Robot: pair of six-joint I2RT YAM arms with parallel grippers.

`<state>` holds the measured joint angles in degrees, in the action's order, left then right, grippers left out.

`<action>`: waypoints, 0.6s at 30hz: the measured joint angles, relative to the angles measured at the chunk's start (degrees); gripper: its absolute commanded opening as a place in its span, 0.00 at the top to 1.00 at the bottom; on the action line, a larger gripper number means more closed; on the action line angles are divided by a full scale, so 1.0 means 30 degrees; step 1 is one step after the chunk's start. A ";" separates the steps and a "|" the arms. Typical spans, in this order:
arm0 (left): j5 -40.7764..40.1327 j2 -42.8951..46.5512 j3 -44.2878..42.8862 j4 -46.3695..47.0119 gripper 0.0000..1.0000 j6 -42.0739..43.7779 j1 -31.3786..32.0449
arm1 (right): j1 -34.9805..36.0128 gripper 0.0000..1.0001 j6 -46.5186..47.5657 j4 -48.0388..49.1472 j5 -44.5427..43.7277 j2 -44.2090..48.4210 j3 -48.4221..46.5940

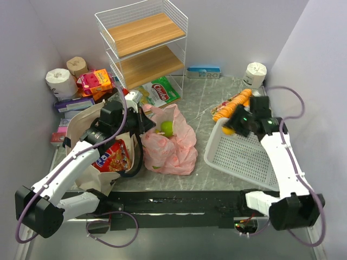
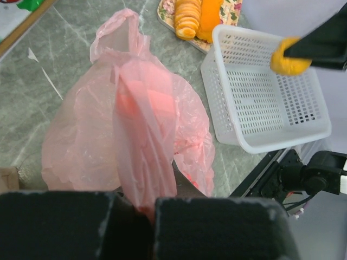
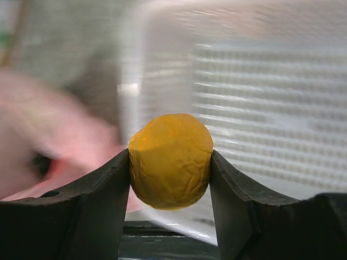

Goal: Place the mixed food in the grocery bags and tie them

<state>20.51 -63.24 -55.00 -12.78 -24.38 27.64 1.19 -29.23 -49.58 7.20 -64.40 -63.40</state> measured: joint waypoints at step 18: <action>0.0109 -0.0503 -0.0962 -0.1144 0.99 -0.0284 -0.0007 | 1.2641 0.61 -0.3417 0.3905 0.2667 -1.5620 -1.3449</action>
<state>20.84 -64.75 -57.89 -16.21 -25.23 27.62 39.11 -39.48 -37.87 15.20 -111.26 -103.74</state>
